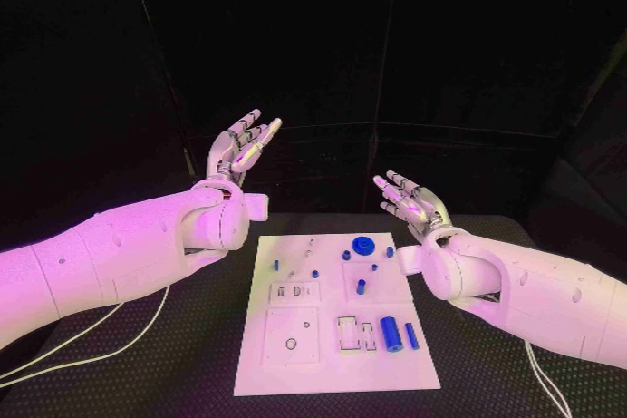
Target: Assemble the parts on the task board
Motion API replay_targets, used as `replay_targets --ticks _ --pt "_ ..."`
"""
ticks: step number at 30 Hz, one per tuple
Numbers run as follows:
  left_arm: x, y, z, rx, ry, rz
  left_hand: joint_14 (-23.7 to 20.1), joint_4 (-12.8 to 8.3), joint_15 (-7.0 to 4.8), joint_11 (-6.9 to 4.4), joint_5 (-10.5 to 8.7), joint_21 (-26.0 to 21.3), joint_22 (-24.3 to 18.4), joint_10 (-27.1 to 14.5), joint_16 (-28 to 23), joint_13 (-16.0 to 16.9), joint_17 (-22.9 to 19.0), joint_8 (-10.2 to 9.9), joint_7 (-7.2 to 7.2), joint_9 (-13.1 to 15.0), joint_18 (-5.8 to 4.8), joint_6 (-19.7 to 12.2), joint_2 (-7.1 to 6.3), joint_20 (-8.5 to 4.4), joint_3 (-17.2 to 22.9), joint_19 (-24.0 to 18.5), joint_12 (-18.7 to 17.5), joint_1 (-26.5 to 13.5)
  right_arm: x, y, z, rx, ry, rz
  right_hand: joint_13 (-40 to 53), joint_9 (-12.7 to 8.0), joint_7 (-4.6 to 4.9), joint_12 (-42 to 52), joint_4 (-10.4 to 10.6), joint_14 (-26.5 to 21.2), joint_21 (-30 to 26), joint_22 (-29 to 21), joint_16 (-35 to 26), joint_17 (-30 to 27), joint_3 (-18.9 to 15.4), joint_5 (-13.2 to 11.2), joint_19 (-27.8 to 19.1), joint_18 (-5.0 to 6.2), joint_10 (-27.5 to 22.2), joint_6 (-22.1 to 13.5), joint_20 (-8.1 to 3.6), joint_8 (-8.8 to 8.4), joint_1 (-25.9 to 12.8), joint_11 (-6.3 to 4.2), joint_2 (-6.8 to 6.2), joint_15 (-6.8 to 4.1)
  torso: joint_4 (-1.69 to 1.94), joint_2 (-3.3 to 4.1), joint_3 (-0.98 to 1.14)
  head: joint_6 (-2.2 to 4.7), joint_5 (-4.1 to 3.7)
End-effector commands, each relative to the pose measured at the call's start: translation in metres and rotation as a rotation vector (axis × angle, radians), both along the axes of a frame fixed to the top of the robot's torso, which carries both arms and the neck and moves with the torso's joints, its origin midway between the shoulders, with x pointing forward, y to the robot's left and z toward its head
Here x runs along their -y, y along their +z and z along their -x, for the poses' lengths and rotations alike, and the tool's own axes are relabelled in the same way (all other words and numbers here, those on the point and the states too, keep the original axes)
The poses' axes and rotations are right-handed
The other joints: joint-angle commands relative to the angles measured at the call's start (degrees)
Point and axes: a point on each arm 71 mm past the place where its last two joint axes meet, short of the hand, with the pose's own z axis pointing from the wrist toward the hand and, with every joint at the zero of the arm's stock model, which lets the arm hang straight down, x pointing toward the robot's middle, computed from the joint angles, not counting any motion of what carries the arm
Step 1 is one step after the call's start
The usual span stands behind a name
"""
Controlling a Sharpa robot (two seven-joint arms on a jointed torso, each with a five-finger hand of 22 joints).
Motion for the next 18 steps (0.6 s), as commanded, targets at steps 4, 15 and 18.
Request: replay_targets --ticks 4,15,18 --pt "0.003 0.005 0.000 0.053 -0.049 0.034 4.03 0.61 0.93 1.02 0.46 0.91 0.41 3.14 0.96 0.36 0.62 0.71 8.52 0.33 0.88 2.81 0.42 0.91 0.40 1.31 2.03 2.74 -0.013 -0.003 -0.002 -0.027 0.215 0.040 2.52 2.14 8.03 5.97 -8.77 31.91 8.34 4.00 7.14 2.63 2.55 -2.78 21.94 5.61 29.92 19.04 0.16 4.06 14.45 1.24 0.45 0.10 -0.01 0.00 -0.01 0.00 0.01" --pt "-0.011 0.000 0.008 0.025 -0.108 0.046 23.37 -0.72 -1.99 -0.16 0.37 11.28 5.46 19.29 6.77 0.87 3.20 3.47 8.18 1.63 3.65 21.37 0.92 0.69 0.73 25.80 6.57 5.35 0.009 0.017 -0.016 0.285 0.191 0.470 1.78 2.40 5.12 6.22 -13.70 48.41 14.51 5.51 9.08 2.47 5.89 -3.53 33.86 8.00 43.36 39.33 -2.04 6.07 16.45 -2.62 -0.32 -4.66 0.02 1.29 -0.09 -0.74 0.14" --pt "-0.011 0.000 0.013 0.017 -0.126 0.052 27.41 -1.37 -3.17 -0.95 0.37 13.25 6.06 22.67 7.99 0.84 3.54 4.34 7.52 1.96 4.80 28.04 0.82 0.57 0.83 29.41 6.70 6.27 0.008 0.024 -0.019 0.339 0.217 0.583 1.78 2.25 4.41 5.35 -14.79 53.48 16.87 6.32 9.50 2.93 7.36 -2.93 37.39 7.92 46.98 41.75 -3.83 5.54 15.93 -3.58 -0.81 -6.35 -0.05 2.10 -0.14 -0.50 0.22"
